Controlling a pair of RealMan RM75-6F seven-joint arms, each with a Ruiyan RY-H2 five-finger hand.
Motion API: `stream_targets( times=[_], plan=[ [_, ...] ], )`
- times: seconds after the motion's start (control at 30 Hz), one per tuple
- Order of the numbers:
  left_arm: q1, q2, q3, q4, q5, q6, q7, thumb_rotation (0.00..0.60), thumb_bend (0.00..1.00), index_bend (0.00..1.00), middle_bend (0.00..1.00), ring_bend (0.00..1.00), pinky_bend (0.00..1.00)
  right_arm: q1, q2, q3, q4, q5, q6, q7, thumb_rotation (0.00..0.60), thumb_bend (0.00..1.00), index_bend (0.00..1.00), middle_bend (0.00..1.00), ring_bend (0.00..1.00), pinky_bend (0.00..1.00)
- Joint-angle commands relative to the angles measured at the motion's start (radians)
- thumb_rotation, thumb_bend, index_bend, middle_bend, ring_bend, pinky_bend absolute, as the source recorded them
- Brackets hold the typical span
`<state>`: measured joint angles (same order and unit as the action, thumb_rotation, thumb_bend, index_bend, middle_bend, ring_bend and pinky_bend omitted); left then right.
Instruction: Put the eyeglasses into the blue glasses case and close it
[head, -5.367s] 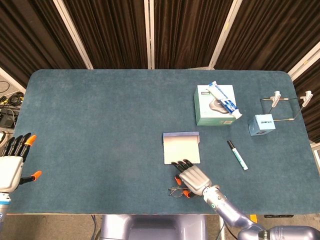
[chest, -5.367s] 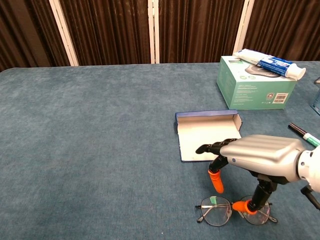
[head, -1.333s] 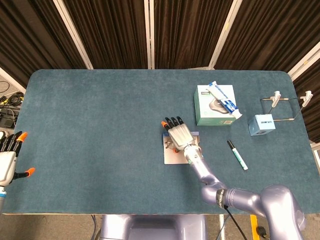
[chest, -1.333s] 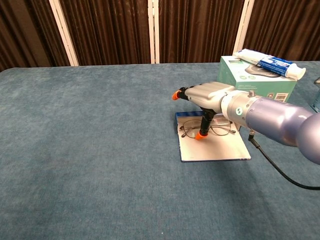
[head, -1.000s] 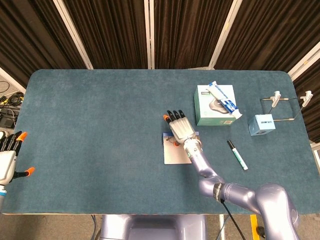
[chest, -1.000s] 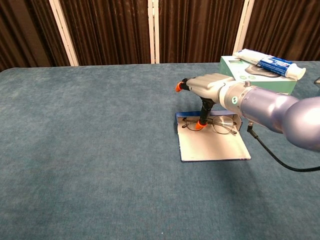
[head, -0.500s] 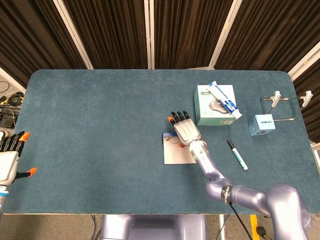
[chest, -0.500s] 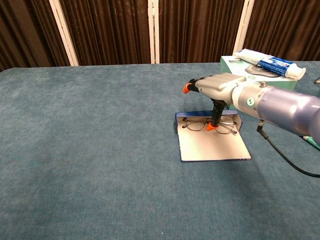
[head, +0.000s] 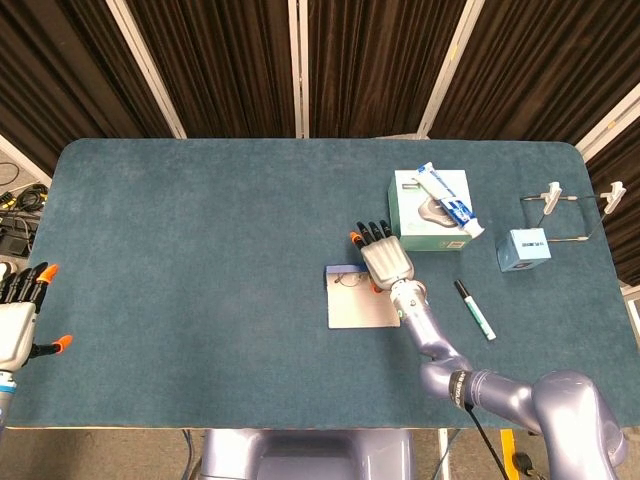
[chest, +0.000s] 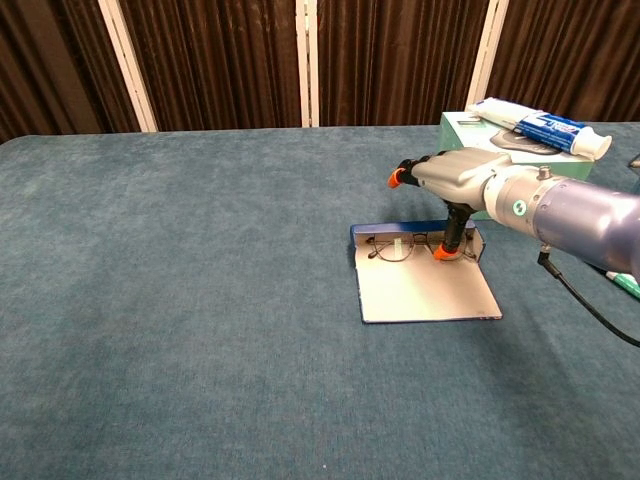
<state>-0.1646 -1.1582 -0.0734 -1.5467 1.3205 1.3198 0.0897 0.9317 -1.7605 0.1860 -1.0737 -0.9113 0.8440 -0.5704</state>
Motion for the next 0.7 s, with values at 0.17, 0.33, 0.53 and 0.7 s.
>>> stream_targets(
  times=[0.17, 0.33, 0.53, 0.7],
  plan=[
    [-0.002, -0.001, 0.001, -0.003, -0.001, -0.002, 0.005, 0.6, 0.0, 0.0, 0.0, 0.0, 0.0, -0.017, 0.037, 0.002, -0.073, -0.043, 0.016, 0.034, 0.6, 0.0, 0.14, 0.0, 0.0, 0.0],
    [-0.001, 0.002, 0.003, -0.008, 0.006, 0.002, 0.001, 0.6, 0.0, 0.0, 0.0, 0.0, 0.0, -0.042, 0.099, -0.015, -0.189, -0.094, 0.058, 0.038, 0.6, 0.0, 0.15, 0.0, 0.0, 0.0],
    [0.005, 0.009, 0.008, -0.018, 0.03, 0.02, -0.011, 0.6, 0.0, 0.0, 0.0, 0.0, 0.0, -0.098, 0.201, -0.07, -0.363, -0.179, 0.121, 0.039, 0.6, 0.0, 0.16, 0.0, 0.0, 0.0],
    [0.009, 0.014, 0.016, -0.03, 0.057, 0.035, -0.018, 0.6, 0.0, 0.0, 0.0, 0.0, 0.0, -0.15, 0.258, -0.129, -0.469, -0.249, 0.171, 0.034, 0.6, 0.0, 0.17, 0.0, 0.0, 0.0]
  ],
)
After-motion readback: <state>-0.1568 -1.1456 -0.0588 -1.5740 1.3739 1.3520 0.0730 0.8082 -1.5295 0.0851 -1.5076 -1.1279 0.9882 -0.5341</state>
